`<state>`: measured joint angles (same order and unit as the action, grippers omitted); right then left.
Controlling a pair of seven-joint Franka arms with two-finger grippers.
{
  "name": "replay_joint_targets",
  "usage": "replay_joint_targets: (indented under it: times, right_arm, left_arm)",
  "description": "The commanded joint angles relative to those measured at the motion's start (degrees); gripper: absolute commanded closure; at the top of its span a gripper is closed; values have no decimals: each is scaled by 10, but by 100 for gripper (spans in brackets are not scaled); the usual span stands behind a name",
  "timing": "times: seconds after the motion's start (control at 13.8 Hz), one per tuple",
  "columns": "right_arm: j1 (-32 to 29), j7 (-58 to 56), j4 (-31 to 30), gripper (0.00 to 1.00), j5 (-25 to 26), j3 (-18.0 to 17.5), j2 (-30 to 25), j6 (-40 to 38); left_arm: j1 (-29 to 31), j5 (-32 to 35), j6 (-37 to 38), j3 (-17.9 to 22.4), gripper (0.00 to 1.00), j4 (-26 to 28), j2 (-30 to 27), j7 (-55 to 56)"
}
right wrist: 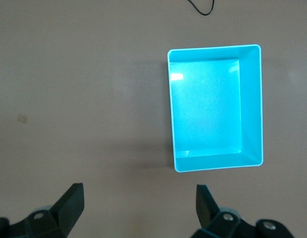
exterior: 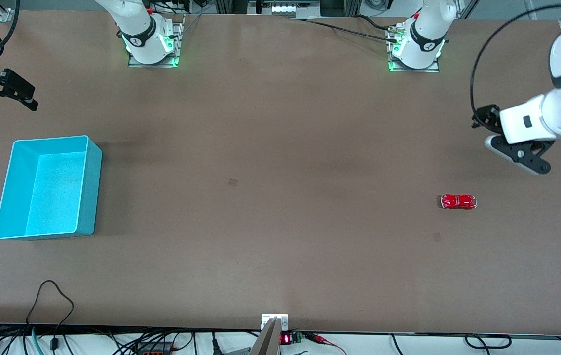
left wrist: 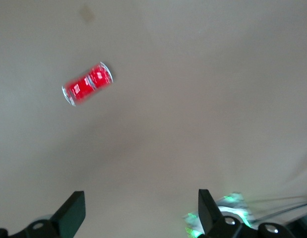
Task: Wind red beetle toy and store in blue box
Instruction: 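Move the left gripper down over the red toy car, then grasp the red toy car with the left gripper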
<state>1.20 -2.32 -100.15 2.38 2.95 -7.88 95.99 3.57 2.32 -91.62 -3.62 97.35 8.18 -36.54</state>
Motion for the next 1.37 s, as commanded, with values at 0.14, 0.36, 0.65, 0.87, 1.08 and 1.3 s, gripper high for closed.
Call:
replay_joint_targets:
  times: [0.14, 0.36, 0.65, 0.87, 1.08, 1.3]
  right_arm:
    - [-1, 4, -8, 0, -10, 0, -7, 6]
    - [-1, 4, -8, 0, -10, 0, -6, 7]
    - [-1, 4, -8, 0, -10, 0, -5, 7]
    - [-4, 4, -8, 0, -10, 1, -2, 9]
    - [-5, 4, -8, 0, -10, 3, 2, 10]
    - [-4, 4, -6, 0, -10, 3, 1, 10]
  left_arm:
    - [55, 21, -192, -2, 0, 124, -1, -263]
    - [66, 24, -295, -2, 0, 161, 43, -395]
    - [75, 25, -402, -2, 0, 161, 122, -490]
    - [75, 25, -457, -2, 0, 161, 161, -522]
    - [77, 25, -476, -2, 0, 161, 184, -535]
    - [77, 25, -482, -2, 0, 161, 195, -536]
